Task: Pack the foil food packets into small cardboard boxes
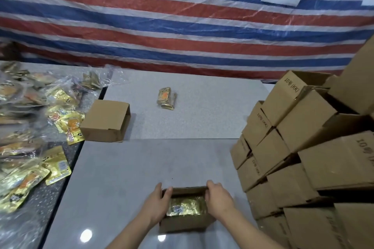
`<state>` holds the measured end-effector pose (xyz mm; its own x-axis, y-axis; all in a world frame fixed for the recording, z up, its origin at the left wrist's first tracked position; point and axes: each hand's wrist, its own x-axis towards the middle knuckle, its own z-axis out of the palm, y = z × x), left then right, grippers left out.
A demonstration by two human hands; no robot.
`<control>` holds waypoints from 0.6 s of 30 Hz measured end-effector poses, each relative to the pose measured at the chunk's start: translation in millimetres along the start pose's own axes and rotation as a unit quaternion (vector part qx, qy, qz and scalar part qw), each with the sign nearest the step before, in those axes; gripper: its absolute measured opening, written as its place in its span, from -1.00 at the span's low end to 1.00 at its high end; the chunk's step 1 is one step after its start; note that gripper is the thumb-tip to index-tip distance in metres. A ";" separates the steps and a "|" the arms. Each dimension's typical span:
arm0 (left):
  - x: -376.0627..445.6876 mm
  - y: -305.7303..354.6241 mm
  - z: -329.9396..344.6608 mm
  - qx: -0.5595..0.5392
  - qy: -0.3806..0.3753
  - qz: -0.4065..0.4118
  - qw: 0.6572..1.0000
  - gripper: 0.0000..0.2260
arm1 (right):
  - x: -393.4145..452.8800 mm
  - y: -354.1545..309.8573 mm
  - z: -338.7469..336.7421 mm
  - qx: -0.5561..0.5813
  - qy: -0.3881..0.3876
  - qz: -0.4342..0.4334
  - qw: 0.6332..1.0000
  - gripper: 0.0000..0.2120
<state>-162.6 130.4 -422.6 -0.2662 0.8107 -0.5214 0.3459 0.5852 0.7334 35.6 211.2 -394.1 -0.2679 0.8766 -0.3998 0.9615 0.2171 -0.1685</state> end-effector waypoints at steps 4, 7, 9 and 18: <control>-9.6 -9.7 8.3 -0.025 0.006 0.014 1.000 -0.66 | 1.6 -4.8 -12.7 0.009 -0.029 -0.001 1.000 -0.94; -19.6 2.0 1.3 -0.048 0.045 0.017 0.998 -0.66 | -5.3 -11.3 -29.2 -0.003 -0.026 -0.015 1.000 -0.93; -31.5 22.1 -13.0 -0.052 0.077 0.038 0.995 -0.66 | -17.1 -19.2 -51.5 -0.001 -0.007 -0.030 1.000 -0.91; -145.3 144.3 -96.5 -0.189 0.078 0.232 0.951 -0.51 | -129.5 -32.8 -244.2 0.013 0.107 -0.112 0.988 -0.89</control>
<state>-160.9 95.6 -198.8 -0.3048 0.9508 -0.0549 0.1177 0.0948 0.9885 53.6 195.5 -116.8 -0.4520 0.8792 -0.1508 0.8770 0.4070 -0.2556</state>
